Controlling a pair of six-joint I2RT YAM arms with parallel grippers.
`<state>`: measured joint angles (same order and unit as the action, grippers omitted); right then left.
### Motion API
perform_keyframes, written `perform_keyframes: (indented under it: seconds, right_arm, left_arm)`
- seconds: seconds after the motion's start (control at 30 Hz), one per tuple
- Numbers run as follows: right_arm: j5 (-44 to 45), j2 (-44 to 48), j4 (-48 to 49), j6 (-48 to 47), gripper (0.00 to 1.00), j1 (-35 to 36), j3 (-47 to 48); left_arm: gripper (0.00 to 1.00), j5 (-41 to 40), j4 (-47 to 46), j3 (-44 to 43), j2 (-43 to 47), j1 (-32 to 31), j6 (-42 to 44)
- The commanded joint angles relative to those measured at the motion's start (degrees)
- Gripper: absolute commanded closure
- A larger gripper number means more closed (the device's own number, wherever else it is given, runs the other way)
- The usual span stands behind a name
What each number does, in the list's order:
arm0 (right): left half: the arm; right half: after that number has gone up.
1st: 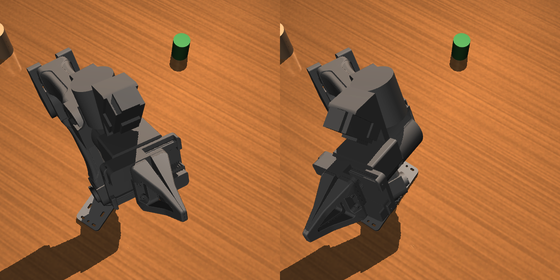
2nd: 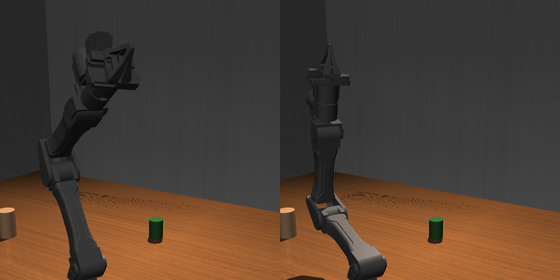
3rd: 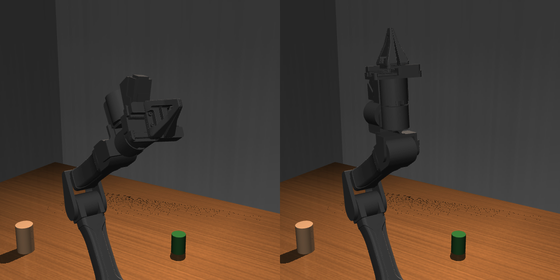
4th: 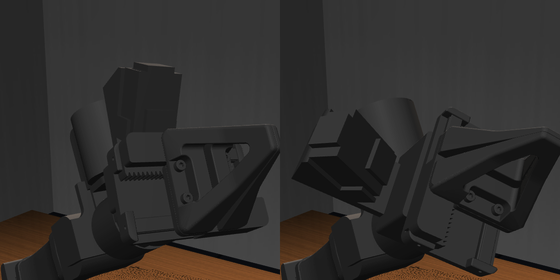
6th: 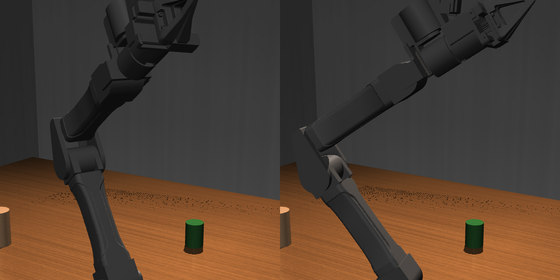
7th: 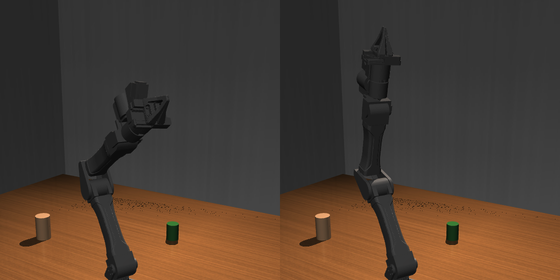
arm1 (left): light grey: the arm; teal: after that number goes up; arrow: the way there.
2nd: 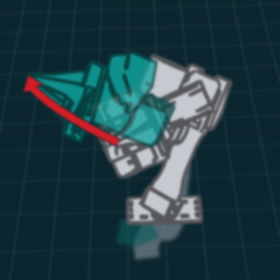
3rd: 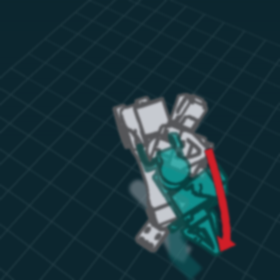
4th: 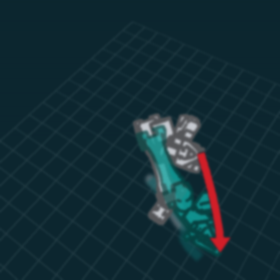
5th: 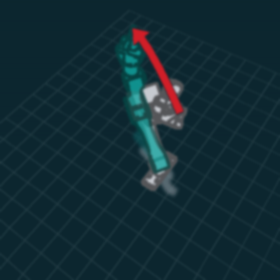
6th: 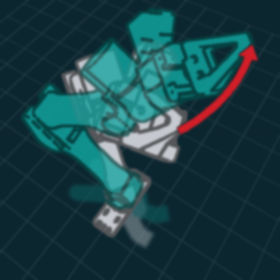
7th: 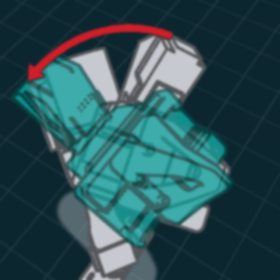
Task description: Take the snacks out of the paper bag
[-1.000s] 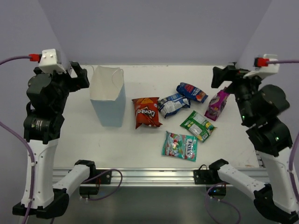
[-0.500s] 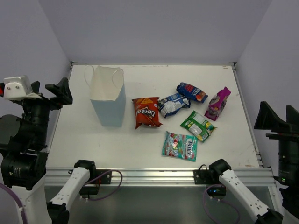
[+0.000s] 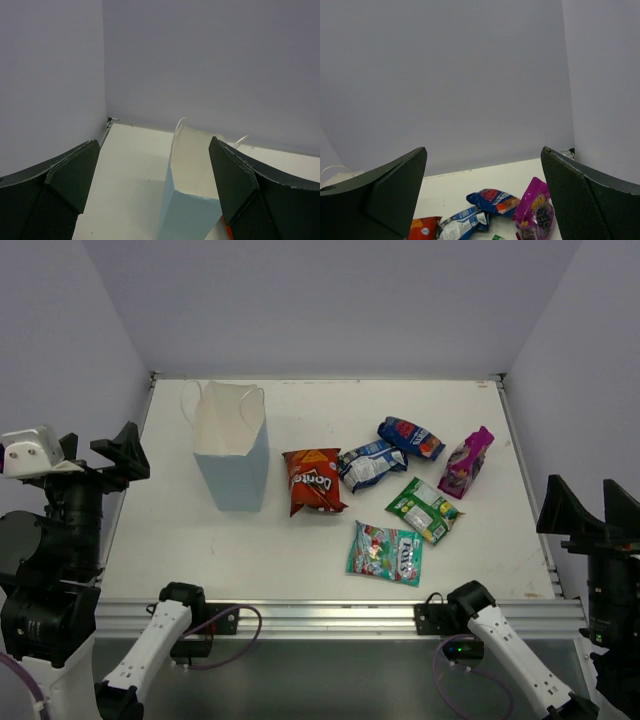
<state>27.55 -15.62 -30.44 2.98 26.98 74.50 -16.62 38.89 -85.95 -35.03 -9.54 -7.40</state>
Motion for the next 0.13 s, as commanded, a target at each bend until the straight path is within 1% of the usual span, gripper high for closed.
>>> perform_keyframes:
  seconds: [0.0,0.1]
  right_arm:
    - [-1.71,-0.29,0.64,0.0,0.01,-0.09,-0.85]
    - [-2.06,-0.64,0.73,0.09,0.01,-0.18,-1.02]
  left_arm:
    - [0.0,-0.08,0.04,1.14,-0.83,-0.39,0.98]
    - [0.0,0.8,-0.22,1.49,-1.18,-0.39,0.72]
